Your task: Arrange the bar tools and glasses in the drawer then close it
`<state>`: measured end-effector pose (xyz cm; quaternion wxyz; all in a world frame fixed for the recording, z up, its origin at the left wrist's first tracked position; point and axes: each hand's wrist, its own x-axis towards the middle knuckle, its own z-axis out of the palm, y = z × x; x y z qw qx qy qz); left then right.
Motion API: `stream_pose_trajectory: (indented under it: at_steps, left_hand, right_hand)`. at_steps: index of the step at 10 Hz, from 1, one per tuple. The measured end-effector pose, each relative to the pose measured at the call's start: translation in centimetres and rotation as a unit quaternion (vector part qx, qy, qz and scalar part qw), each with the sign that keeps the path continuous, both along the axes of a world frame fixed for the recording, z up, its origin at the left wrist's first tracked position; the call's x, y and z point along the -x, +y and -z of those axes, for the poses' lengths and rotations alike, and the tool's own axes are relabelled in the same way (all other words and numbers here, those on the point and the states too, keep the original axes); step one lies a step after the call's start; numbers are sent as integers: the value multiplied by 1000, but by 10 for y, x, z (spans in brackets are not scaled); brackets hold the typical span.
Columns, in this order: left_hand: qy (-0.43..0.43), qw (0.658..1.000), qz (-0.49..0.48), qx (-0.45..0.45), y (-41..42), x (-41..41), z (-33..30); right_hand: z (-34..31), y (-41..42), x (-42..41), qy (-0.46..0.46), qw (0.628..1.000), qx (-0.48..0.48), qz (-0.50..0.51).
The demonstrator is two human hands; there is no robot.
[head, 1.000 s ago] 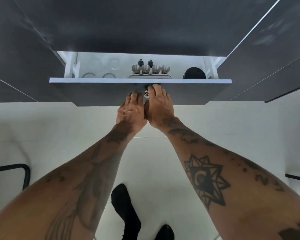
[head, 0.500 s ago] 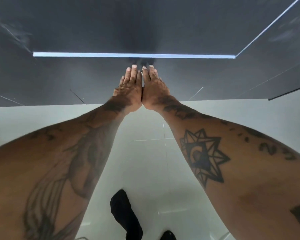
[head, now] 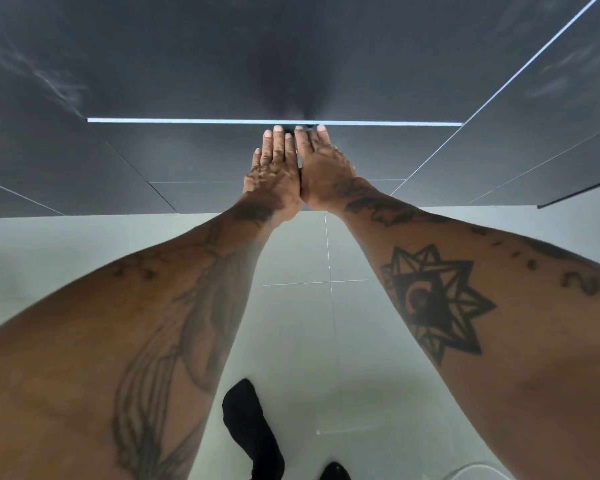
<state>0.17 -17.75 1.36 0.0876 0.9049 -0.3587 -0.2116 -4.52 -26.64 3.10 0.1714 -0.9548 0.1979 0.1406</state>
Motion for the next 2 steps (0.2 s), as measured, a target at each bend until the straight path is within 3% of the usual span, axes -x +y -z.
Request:
stream_pose_trajectory:
  at_steps: [2]
  left_hand:
    - [-39, 999, -17, 23, 0, 25, -74]
  right_hand:
    - [-67, 2, 20, -37, 999, 33, 10]
